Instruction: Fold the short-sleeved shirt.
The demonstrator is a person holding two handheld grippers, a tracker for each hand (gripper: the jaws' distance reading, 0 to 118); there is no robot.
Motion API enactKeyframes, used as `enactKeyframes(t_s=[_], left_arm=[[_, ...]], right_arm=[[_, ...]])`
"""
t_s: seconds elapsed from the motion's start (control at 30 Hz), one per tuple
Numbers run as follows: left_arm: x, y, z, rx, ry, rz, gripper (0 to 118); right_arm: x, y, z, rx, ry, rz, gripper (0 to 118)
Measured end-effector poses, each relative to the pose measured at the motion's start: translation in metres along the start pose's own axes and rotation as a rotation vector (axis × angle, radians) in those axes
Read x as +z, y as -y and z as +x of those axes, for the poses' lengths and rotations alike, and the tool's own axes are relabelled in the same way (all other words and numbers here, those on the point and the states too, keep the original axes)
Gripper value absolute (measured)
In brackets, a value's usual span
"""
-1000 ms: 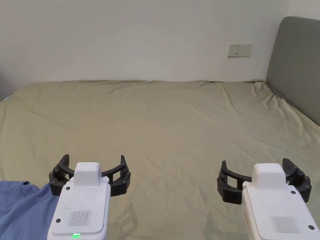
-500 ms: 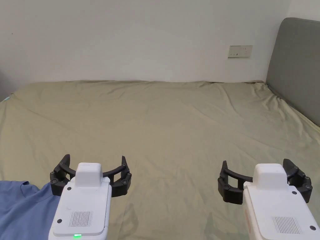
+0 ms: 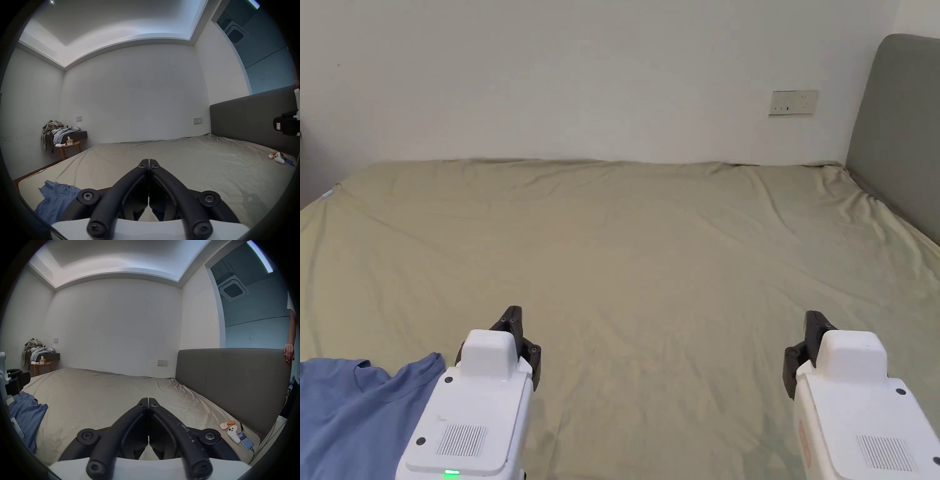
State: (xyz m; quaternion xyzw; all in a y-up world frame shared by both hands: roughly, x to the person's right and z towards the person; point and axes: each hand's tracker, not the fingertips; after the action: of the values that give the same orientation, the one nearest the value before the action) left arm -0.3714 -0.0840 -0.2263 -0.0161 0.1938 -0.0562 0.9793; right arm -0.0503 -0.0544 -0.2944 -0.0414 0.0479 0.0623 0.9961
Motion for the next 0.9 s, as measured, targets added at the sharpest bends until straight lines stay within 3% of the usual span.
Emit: enactKeyframes(t_s=[0.2, 0.6, 0.9], left_arm=[[0.005, 0.004, -0.041, 0.025, -0.111, -0.016, 0], [0.086, 0.02, -0.223, 0.01, -0.555, -0.09, 0], [0.149, 0.032, -0.295, 0.038, -0.726, -0.159, 0]], right_arm=[[-0.015, -0.012, -0.039, 0.004, -0.114, 0.018, 1], [-0.003, -0.033, -0.229, 0.009, -0.556, 0.068, 1], [0.025, -0.031, -0.309, 0.026, -0.729, 0.06, 1]])
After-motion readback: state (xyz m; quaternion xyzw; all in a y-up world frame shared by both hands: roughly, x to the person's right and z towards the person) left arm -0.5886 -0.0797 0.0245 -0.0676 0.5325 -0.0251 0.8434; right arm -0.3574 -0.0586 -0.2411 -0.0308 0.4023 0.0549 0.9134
